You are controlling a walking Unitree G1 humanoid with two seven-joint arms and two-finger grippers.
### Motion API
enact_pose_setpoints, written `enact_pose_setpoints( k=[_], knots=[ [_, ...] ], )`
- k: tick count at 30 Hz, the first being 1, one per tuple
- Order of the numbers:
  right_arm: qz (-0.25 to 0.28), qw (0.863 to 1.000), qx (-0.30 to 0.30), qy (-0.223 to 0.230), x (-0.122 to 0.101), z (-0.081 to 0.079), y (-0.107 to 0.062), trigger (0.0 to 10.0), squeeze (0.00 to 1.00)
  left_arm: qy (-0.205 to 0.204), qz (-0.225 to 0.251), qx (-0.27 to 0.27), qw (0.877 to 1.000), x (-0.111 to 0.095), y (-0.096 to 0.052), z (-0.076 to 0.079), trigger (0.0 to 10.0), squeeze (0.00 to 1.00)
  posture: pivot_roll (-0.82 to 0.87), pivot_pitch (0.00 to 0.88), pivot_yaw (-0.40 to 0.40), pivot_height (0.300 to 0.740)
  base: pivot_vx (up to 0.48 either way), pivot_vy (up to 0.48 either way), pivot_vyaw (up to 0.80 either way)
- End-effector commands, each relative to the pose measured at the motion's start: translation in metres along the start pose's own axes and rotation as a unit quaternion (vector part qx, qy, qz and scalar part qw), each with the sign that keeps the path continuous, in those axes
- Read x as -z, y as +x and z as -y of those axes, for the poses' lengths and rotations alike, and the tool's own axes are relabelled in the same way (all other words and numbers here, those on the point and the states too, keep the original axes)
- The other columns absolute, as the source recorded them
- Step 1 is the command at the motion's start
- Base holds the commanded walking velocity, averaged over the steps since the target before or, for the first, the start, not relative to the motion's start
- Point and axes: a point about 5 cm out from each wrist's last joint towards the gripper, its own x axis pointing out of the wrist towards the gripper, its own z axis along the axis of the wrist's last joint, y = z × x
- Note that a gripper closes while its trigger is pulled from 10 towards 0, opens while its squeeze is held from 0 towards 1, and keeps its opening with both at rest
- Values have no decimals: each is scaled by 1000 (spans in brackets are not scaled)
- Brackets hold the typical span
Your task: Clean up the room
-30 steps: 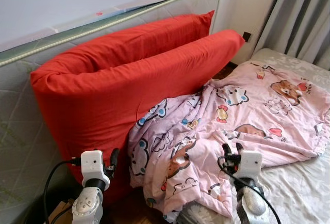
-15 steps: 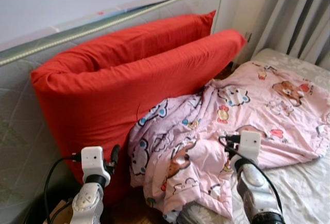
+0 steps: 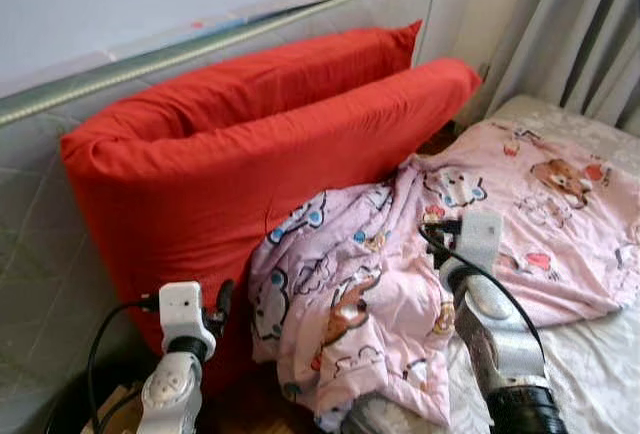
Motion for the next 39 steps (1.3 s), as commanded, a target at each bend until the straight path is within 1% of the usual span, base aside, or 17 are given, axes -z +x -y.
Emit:
enact_pose_setpoints(
  k=[1,2,3,6,11,13,15,22,29,31,35,37,39],
  knots=[
    [-7,1000,3,14,6,2,-7,10000,0,-5,-5,1,1000,1,-1,0,10000,0,-97,0,-33,740,0,0,0],
    [-1,1000,1,20,3,1,-11,10000,0,-5,-5,1,1000,0,-1,0,10000,0,-103,0,-32,740,0,0,0],
    [2,1000,-4,16,1,0,-13,10000,0,-5,-5,1,1000,0,-1,0,10000,0,-104,0,-31,740,0,0,0],
    [3,1000,3,10,-1,4,-14,10000,0,-5,-6,2,1000,1,-1,0,10000,0,-107,0,-32,740,0,0,0],
    [21,1000,9,19,-8,8,-17,10000,0,-5,-5,4,1000,0,0,1,10000,0,-101,0,-33,740,0,0,0],
    [39,999,5,24,-15,5,-20,10000,0,-6,-6,5,1000,0,-1,1,10000,0,-103,0,-32,740,0,0,0],
    [43,999,3,25,-17,4,-22,10000,0,-6,-6,5,1000,0,-1,1,10000,0,-102,0,-32,740,0,0,0],
    [36,999,10,31,-12,5,-23,10000,0,-5,-6,6,1000,0,0,1,10000,0,-99,0,-30,740,0,0,0],
    [41,999,13,31,-15,7,-25,10000,0,-6,-7,5,1000,0,-1,1,10000,0,-100,0,-32,740,0,0,0],
    [47,998,15,39,-14,11,-26,10000,0,-5,-8,8,1000,0,-1,2,10000,0,-99,0,-30,740,0,0,0],
    [52,998,9,29,-13,13,-27,10000,0,-5,-8,9,1000,1,0,3,10000,0,-99,0,-32,740,0,0,0],
    [42,999,10,27,-6,18,-25,10000,0,-6,-8,8,1000,1,0,3,10000,0,-99,0,-33,740,0,0,0],
    [38,999,9,27,-4,18,-24,10000,0,-6,-9,8,1000,1,0,3,10000,0,-99,0,-33,740,0,0,0]
  ],
)
